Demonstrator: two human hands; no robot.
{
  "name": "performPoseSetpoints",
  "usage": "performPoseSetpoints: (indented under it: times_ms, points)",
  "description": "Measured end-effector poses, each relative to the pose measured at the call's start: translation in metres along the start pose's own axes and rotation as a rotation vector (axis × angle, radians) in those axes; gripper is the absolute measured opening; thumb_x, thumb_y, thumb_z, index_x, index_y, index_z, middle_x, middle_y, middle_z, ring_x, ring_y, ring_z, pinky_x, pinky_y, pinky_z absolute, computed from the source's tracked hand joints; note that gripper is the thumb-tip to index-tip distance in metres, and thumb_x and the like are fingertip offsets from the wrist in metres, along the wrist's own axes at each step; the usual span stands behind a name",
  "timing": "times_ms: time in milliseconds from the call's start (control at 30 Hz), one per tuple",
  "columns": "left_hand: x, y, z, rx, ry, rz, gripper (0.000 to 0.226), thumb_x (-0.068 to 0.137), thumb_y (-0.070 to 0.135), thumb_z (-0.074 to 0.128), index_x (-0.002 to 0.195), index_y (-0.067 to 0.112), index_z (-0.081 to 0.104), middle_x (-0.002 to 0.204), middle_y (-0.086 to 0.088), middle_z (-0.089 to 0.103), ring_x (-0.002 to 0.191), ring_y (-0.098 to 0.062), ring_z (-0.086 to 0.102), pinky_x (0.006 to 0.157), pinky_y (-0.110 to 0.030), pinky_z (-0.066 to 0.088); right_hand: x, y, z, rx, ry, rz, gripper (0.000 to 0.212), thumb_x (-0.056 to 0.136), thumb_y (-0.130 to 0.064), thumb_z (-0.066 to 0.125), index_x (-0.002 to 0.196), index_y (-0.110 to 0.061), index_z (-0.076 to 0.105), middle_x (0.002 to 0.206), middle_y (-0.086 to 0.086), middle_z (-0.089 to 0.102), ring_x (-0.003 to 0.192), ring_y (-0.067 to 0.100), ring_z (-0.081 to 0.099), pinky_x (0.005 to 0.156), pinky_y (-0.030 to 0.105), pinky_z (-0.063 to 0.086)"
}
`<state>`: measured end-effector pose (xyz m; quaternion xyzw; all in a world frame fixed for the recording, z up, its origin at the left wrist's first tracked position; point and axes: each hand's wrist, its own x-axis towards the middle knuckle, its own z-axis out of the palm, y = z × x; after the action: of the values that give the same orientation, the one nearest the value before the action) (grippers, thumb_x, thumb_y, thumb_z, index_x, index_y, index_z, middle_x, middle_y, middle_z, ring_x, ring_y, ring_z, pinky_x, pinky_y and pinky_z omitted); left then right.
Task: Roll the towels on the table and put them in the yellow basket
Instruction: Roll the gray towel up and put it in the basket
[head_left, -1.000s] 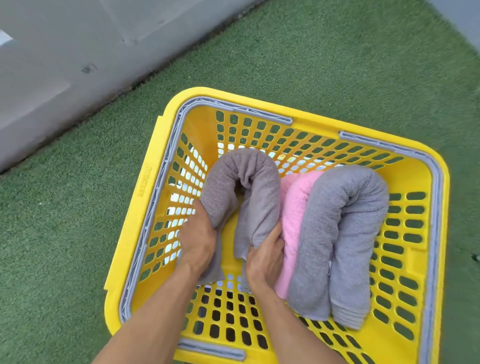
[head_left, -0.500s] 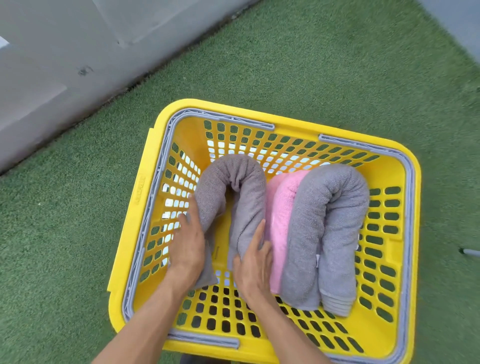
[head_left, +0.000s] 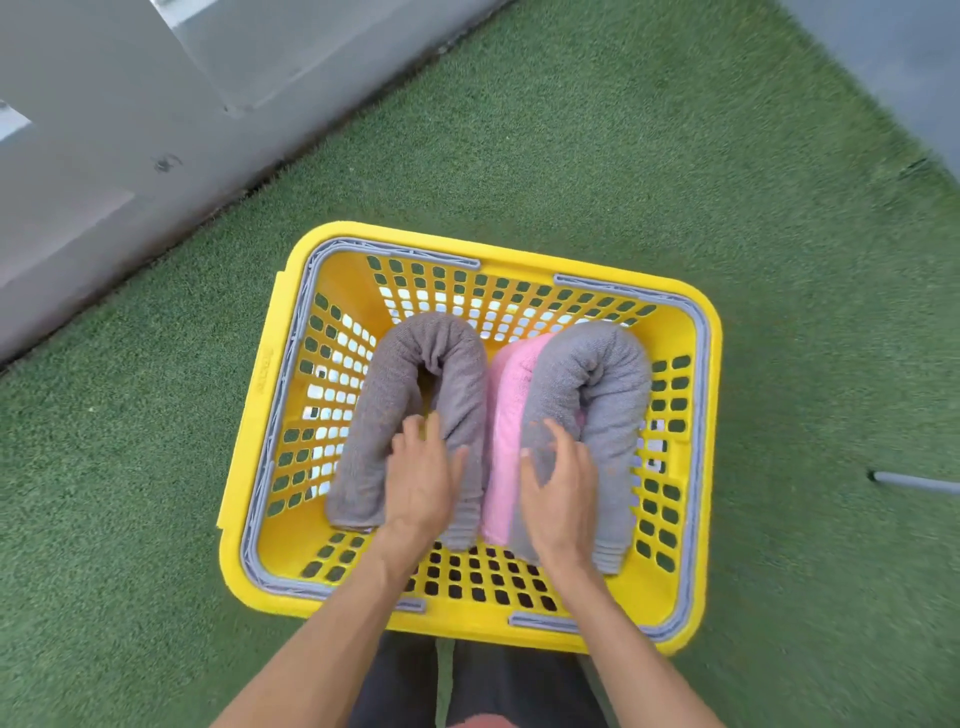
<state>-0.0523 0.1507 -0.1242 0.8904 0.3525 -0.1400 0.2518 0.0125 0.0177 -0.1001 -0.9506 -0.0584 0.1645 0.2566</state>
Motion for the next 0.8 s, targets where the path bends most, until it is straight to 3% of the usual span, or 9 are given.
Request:
performPoseSetpoints:
  times_ms: [133, 267, 367, 433, 533, 667, 800]
  points:
    - [-0.018, 0.077, 0.028, -0.266, -0.036, 0.083, 0.062, 0.09, 0.055, 0.038, 0.131, 0.009, 0.044, 0.122, -0.012, 0.048, 0.108, -0.031, 0.052, 0.089, -0.043, 0.046, 0.017, 0.036, -0.041, -0.032, 0.175, 0.026, 0.058, 0.089, -0.027, 0.063, 0.141, -0.021, 0.038, 0.14, 0.01, 0.039, 0.129, 0.025, 0.036, 0.102, 0.04, 0.039]
    - [-0.018, 0.121, 0.059, -0.341, -0.128, -0.034, 0.076, 0.09, 0.031, 0.06, 0.147, 0.003, 0.018, 0.137, -0.015, 0.032, 0.12, -0.034, 0.041, 0.102, -0.04, 0.037, 0.024, 0.067, -0.029, 0.048, -0.043, 0.1, 0.08, 0.091, -0.019, 0.059, 0.152, -0.024, 0.009, 0.151, 0.013, 0.032, 0.137, 0.028, 0.035, 0.108, 0.044, 0.037]
    - [-0.012, 0.125, 0.07, -0.31, -0.131, -0.125, 0.085, 0.087, 0.022, 0.063, 0.149, 0.006, 0.006, 0.133, -0.017, 0.034, 0.115, -0.037, 0.044, 0.097, -0.043, 0.04, 0.027, 0.075, -0.013, 0.054, -0.112, 0.243, 0.094, 0.089, -0.025, 0.061, 0.151, -0.031, -0.01, 0.128, 0.023, 0.052, 0.111, 0.039, 0.057, 0.086, 0.047, 0.05]
    - [-0.007, 0.12, 0.071, -0.301, -0.149, -0.173, 0.087, 0.087, 0.021, 0.062, 0.15, 0.008, 0.003, 0.126, -0.018, 0.04, 0.111, -0.037, 0.048, 0.09, -0.044, 0.041, 0.028, 0.077, -0.007, -0.039, -0.14, 0.281, 0.101, 0.087, -0.032, 0.063, 0.15, -0.028, -0.016, 0.115, 0.025, 0.056, 0.099, 0.041, 0.06, 0.076, 0.044, 0.051]
    - [0.001, 0.113, 0.068, -0.307, -0.151, -0.201, 0.068, 0.084, 0.014, 0.059, 0.139, 0.004, 0.021, 0.115, -0.02, 0.049, 0.102, -0.04, 0.052, 0.078, -0.04, 0.04, 0.033, 0.073, -0.008, -0.16, -0.181, 0.318, 0.1, 0.088, -0.031, 0.062, 0.15, -0.024, -0.016, 0.12, 0.024, 0.052, 0.105, 0.041, 0.057, 0.079, 0.045, 0.049]
    - [-0.002, 0.107, 0.044, -0.395, -0.132, -0.124, 0.048, 0.077, 0.013, 0.06, 0.118, 0.007, 0.036, 0.103, -0.016, 0.054, 0.094, -0.037, 0.055, 0.068, -0.034, 0.034, 0.028, 0.069, -0.017, -0.037, -0.103, 0.251, 0.094, 0.087, -0.022, 0.063, 0.153, -0.024, -0.005, 0.13, 0.023, 0.049, 0.113, 0.04, 0.053, 0.089, 0.047, 0.048]
    - [-0.006, 0.068, 0.003, -0.431, -0.058, -0.043, 0.055, 0.076, 0.018, 0.065, 0.126, 0.013, 0.042, 0.108, -0.012, 0.062, 0.098, -0.032, 0.058, 0.075, -0.036, 0.043, -0.004, 0.054, -0.019, 0.187, -0.043, 0.03, 0.087, 0.089, -0.009, 0.061, 0.154, -0.02, 0.005, 0.159, 0.001, 0.019, 0.145, 0.015, 0.023, 0.115, 0.04, 0.028]
